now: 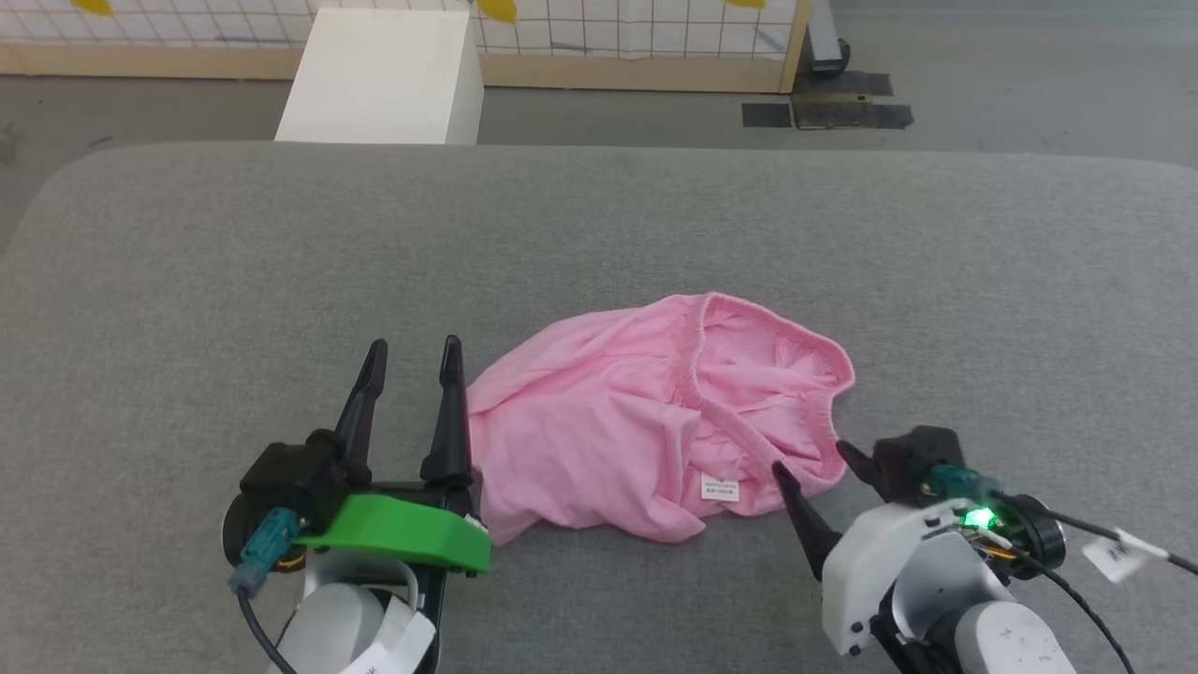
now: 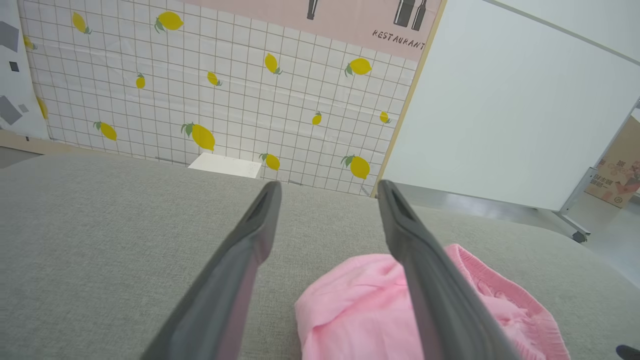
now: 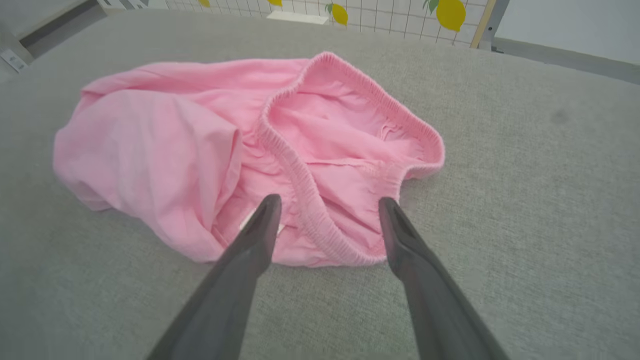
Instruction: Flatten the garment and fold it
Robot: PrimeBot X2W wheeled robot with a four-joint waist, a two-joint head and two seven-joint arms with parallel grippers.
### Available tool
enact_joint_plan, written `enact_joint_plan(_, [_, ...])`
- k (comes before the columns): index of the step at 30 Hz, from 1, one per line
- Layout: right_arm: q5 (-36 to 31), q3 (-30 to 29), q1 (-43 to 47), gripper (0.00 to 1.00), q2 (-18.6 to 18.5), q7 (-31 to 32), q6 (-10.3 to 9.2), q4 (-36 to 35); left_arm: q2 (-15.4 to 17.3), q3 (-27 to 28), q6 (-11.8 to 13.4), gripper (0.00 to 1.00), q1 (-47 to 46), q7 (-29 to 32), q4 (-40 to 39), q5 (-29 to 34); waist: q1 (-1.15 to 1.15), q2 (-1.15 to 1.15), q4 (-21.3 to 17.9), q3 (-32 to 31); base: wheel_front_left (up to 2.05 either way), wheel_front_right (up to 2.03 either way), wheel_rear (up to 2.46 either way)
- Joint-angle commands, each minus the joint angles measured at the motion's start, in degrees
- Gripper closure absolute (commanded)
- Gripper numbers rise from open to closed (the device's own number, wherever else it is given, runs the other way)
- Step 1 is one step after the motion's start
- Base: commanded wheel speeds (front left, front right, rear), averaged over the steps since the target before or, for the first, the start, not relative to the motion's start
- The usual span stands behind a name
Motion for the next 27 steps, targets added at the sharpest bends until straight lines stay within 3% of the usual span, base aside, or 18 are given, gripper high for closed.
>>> enact_joint_plan(1, [-0.92, 0.43, -1.35, 0.0, -0.07, 2.43, -0.09, 0.64, -0.6, 0.79, -0.89, 0.0, 1.08, -0.23, -0.29, 1.26, 0.0, 0.0, 0.88, 0.81, 0.0, 0.0, 0.0])
enact_joint_plan(6, [-2.41, 1.37, -3.22, 0.0, -0.07, 8.86, -0.09, 2.25, -2.27, 2.92, -3.36, 0.0, 1.16, -0.24, -0.37, 3.72, 0.0, 0.0, 2.16, 2.02, 0.0, 0.0, 0.0])
enact_joint_plan(12, [-3.48, 1.07, -5.47, 0.0, -0.07, 11.64, -0.09, 5.05, -3.23, 4.55, -5.11, 0.0, 0.92, -0.24, -0.08, 5.11, 0.0, 0.0, 3.05, 3.34, 0.0, 0.0, 0.0])
enact_joint_plan(13, [-3.36, 1.07, -5.76, 0.05, -0.07, 12.14, -0.09, 5.53, -3.31, 4.69, -5.27, 0.0, 0.85, -0.24, -0.04, 5.24, 0.0, 0.0, 3.13, 3.52, 0.0, 0.0, 0.0])
enact_joint_plan(14, [-3.19, 1.05, -6.1, 0.57, -0.07, 12.68, -0.09, 6.05, -3.39, 4.85, -5.43, 0.0, 0.78, -0.24, 0.04, 5.36, 0.0, 0.0, 3.21, 3.68, 0.0, 0.0, 0.0])
enact_joint_plan(16, [-2.82, 0.97, -6.62, 1.0, -0.07, 13.23, -0.09, 6.7, -3.48, 5.01, -5.68, 0.0, 0.7, -0.24, 0.3, 5.55, 0.0, 0.0, 3.29, 3.96, 0.0, 0.0, 0.0])
enact_joint_plan(21, [-0.99, -0.4, -7.59, 1.0, -0.07, 11.57, -0.09, 6.53, -3.59, 5.27, -6.16, 0.0, 0.5, -0.24, 0.95, 5.89, 0.0, 0.0, 3.15, 4.03, 0.0, 0.0, 0.0])
enact_joint_plan(27, [2.28, -9.3, -9.09, 1.0, -0.07, 3.19, -0.09, 1.46, -3.62, 4.82, -6.15, 0.0, 0.69, -0.25, 1.43, 5.5, 0.0, 0.0, 2.43, 2.18, 0.0, 0.0, 0.0])
